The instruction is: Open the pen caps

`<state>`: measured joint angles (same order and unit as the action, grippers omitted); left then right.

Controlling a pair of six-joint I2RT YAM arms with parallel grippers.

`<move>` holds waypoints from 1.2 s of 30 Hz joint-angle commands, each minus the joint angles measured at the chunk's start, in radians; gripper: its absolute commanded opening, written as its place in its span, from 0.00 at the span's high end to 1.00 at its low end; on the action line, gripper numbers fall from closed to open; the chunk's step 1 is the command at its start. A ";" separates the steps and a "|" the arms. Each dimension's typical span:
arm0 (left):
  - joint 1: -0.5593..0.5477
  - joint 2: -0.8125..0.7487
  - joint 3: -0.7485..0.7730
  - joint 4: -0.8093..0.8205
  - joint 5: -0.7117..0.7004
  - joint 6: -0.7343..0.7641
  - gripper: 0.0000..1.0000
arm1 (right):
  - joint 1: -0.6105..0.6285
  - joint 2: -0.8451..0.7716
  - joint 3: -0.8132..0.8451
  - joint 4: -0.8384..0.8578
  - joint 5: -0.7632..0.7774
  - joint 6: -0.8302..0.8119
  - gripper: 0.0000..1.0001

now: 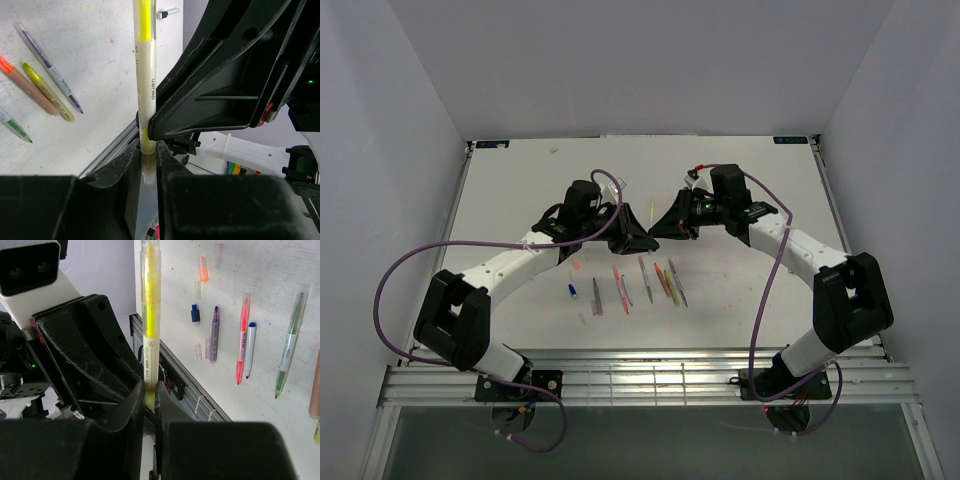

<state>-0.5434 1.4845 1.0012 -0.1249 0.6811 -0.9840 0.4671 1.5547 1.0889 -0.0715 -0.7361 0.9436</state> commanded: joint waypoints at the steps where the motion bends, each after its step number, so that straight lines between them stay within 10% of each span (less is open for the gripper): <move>1: -0.004 -0.050 -0.006 0.008 0.043 0.008 0.74 | 0.002 -0.030 -0.015 0.035 0.032 0.001 0.92; 12: -0.006 -0.056 -0.007 -0.002 0.046 0.018 0.59 | 0.002 -0.031 -0.027 0.052 0.032 0.014 0.92; 19: -0.006 -0.044 -0.006 -0.002 0.058 0.021 0.71 | 0.004 -0.031 -0.027 0.059 0.033 0.024 0.92; 24: -0.004 -0.040 -0.016 -0.001 0.064 0.013 1.00 | 0.002 -0.022 -0.018 0.098 0.021 0.043 0.92; 36: -0.006 -0.043 -0.048 -0.024 0.083 0.021 1.00 | -0.065 0.010 0.013 0.241 0.032 0.171 0.92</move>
<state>-0.5369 1.4773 0.9871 -0.1230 0.7040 -0.9768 0.4484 1.5608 1.0733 -0.0216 -0.7197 1.0180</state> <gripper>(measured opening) 0.199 0.122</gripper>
